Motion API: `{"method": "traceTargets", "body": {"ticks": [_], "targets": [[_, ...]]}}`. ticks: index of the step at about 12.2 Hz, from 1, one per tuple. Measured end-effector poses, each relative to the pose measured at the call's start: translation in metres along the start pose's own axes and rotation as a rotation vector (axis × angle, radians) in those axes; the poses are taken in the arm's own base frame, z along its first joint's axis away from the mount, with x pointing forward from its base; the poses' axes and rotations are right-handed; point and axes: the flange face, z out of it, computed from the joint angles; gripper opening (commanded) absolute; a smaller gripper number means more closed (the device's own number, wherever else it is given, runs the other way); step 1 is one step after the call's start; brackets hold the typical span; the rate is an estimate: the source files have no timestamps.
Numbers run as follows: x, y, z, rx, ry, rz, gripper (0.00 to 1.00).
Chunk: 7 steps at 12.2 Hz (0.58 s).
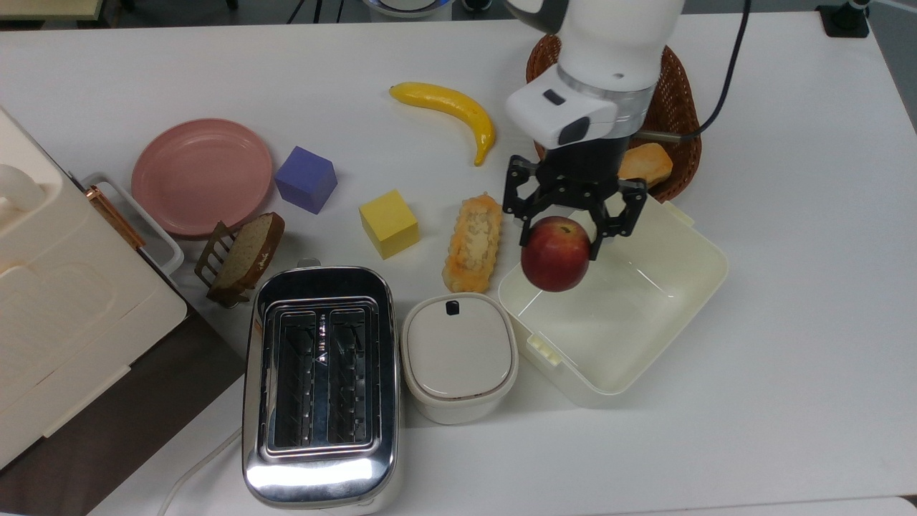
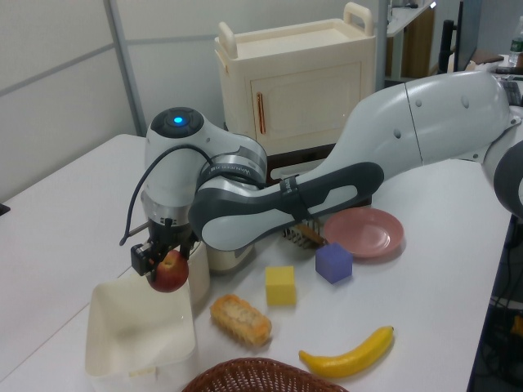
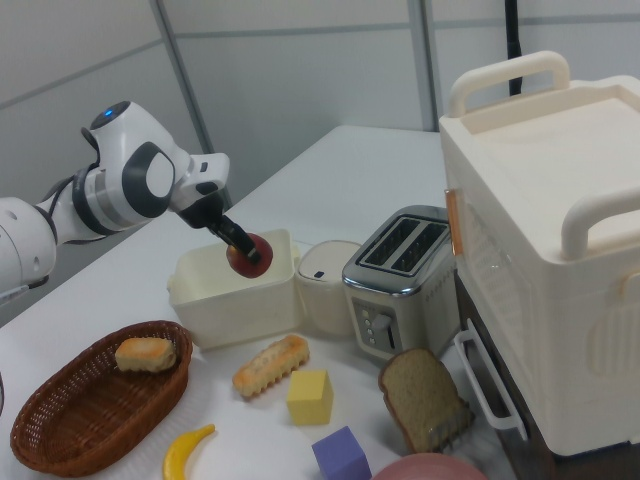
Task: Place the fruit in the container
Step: 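Lower the apple into the container and open the gripper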
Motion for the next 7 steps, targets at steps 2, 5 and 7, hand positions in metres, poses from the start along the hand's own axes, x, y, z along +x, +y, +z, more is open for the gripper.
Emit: {"method": "traceTargets", "body": {"ticks": [2,5,7], "targets": [[-0.004,-0.008,-0.001,0.004,0.002,-0.008,0.38],[-0.012,-0.014,0.018,-0.021,-0.007,-0.042,0.38],[-0.018,-0.020,0.029,-0.028,-0.015,-0.057,0.38]]}}
